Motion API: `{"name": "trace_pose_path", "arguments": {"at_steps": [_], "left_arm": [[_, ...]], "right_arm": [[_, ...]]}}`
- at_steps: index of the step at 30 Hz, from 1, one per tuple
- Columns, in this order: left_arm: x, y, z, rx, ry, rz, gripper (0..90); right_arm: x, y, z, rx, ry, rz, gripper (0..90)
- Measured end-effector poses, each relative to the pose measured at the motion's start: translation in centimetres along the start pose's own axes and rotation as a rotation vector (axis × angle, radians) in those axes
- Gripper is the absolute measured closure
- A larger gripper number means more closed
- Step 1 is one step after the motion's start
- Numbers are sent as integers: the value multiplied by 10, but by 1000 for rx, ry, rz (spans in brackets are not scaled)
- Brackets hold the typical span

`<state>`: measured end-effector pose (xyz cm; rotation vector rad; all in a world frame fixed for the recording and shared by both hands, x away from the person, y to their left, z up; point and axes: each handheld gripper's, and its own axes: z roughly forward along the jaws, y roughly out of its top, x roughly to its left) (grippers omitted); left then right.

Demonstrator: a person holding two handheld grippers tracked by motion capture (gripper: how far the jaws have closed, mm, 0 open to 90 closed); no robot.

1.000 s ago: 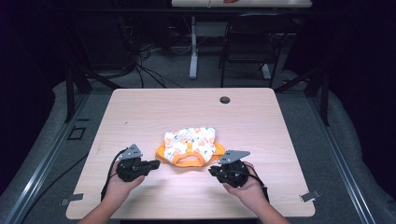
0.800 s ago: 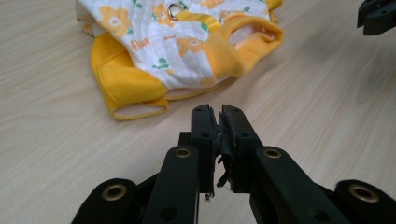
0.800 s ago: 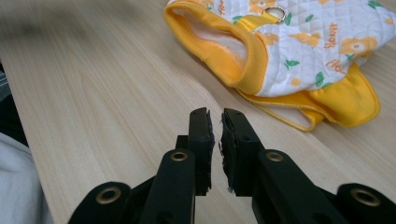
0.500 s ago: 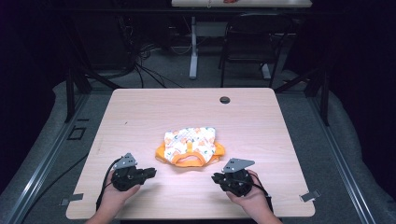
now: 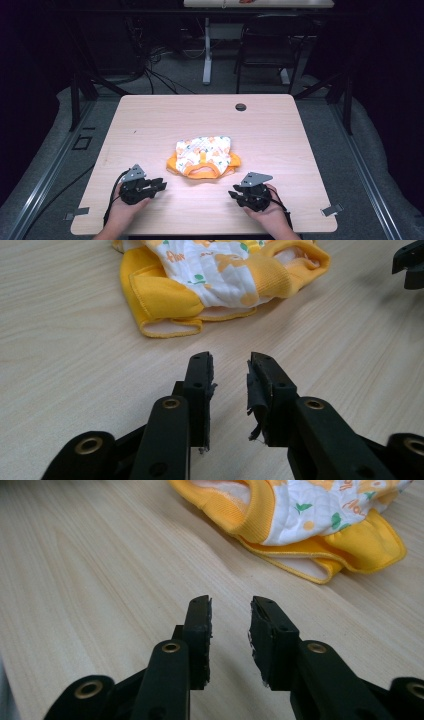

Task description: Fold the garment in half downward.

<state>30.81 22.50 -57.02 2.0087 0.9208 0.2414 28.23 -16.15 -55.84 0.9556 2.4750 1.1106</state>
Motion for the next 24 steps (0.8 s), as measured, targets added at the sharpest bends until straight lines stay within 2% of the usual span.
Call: {"name": "trace_pose_path", "arguments": {"at_steps": [3, 8, 15, 18, 24], "left_arm": [[-1, 0, 1, 3, 3, 12, 676], [-1, -2, 7, 1, 6, 13, 583], [0, -3, 10, 4, 25, 24, 523], [3, -3, 12, 18, 28, 33, 514], [2, -2, 13, 9, 26, 39, 491]], "right_arm": [[-1, -1, 2, -10, -2, 3, 655], [-1, -4, 10, -12, 0, 20, 575], [1, -5, 15, 10, -16, 12, 554], [-1, -6, 16, 9, -21, 29, 552], [-7, -7, 15, -7, -37, 70, 519]]}}
